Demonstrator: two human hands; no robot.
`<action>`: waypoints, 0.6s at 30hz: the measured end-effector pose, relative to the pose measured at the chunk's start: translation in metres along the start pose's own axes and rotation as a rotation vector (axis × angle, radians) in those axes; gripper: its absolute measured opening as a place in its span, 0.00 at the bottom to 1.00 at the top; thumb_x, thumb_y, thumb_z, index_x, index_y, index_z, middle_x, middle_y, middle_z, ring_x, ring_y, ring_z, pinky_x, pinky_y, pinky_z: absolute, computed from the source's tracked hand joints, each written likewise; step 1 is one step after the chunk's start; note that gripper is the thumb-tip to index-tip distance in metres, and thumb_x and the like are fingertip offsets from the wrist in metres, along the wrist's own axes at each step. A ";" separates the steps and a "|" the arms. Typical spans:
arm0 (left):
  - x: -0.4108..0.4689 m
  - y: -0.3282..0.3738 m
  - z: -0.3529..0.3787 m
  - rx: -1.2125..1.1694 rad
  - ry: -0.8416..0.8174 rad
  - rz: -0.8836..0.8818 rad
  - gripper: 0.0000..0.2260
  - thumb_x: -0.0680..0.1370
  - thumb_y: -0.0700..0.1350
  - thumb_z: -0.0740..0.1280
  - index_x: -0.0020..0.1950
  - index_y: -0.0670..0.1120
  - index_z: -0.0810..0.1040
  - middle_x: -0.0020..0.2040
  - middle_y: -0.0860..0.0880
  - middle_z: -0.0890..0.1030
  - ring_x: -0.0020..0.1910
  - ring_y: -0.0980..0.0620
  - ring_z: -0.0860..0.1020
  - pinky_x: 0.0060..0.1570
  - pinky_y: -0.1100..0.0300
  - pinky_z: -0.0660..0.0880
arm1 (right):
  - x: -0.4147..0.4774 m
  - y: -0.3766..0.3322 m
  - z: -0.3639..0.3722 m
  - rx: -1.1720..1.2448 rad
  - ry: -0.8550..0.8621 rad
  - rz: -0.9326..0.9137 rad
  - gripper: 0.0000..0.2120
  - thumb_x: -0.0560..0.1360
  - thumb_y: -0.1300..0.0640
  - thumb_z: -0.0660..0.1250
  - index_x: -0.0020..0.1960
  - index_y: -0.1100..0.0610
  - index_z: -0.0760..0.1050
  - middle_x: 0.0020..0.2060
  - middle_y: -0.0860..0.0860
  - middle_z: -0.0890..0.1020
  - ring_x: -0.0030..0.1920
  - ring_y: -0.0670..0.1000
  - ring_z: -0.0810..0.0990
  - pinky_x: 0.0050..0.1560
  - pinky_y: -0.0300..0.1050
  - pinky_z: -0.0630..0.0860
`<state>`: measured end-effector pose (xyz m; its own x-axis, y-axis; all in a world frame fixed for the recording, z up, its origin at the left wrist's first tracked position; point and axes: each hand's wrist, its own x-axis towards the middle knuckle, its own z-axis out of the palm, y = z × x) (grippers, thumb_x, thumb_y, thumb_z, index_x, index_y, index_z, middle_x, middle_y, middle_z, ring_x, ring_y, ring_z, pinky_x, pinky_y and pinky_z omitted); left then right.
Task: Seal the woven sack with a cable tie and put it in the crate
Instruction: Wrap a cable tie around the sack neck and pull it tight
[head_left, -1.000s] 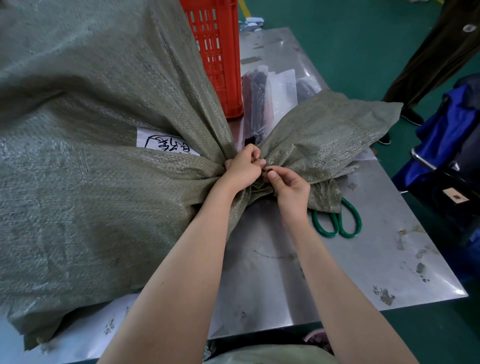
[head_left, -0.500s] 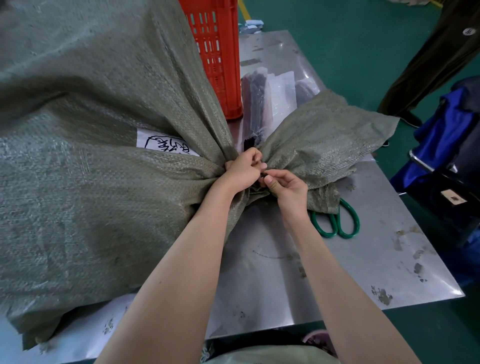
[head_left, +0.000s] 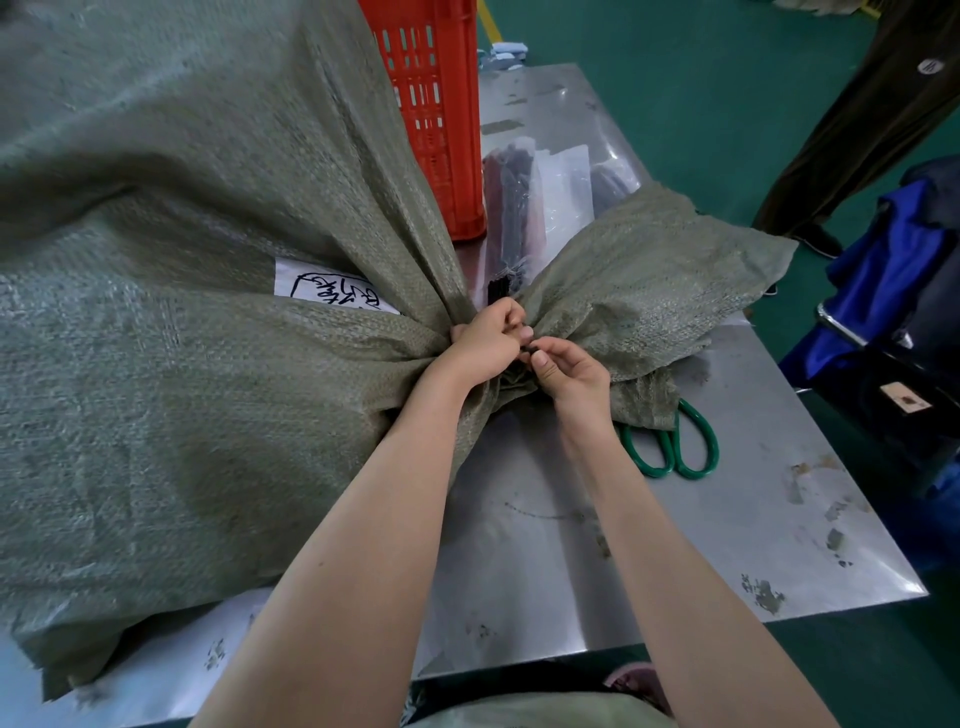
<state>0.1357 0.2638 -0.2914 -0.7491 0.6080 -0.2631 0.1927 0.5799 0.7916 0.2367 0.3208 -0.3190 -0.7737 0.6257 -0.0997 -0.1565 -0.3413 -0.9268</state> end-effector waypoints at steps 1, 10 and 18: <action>0.000 0.000 0.000 -0.006 0.002 -0.001 0.15 0.77 0.43 0.60 0.32 0.51 0.61 0.33 0.55 0.70 0.59 0.38 0.74 0.66 0.45 0.66 | 0.000 0.000 0.000 0.001 -0.001 0.000 0.13 0.74 0.74 0.60 0.41 0.58 0.74 0.27 0.42 0.84 0.33 0.37 0.82 0.42 0.27 0.77; -0.001 0.001 0.000 -0.015 -0.033 -0.016 0.11 0.73 0.47 0.59 0.30 0.56 0.65 0.34 0.53 0.69 0.52 0.43 0.68 0.63 0.46 0.69 | 0.001 -0.002 0.001 0.019 0.004 0.014 0.13 0.74 0.75 0.61 0.40 0.59 0.74 0.27 0.43 0.84 0.32 0.37 0.82 0.41 0.27 0.77; -0.004 0.000 0.000 0.094 -0.007 0.005 0.16 0.78 0.42 0.58 0.32 0.50 0.59 0.35 0.54 0.67 0.52 0.48 0.65 0.55 0.58 0.62 | 0.001 0.001 -0.001 -0.012 0.037 0.031 0.11 0.73 0.73 0.63 0.41 0.59 0.76 0.27 0.42 0.84 0.32 0.36 0.81 0.42 0.28 0.77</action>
<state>0.1389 0.2614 -0.2909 -0.7434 0.6147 -0.2635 0.2551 0.6248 0.7379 0.2360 0.3214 -0.3206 -0.7548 0.6404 -0.1419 -0.1250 -0.3528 -0.9273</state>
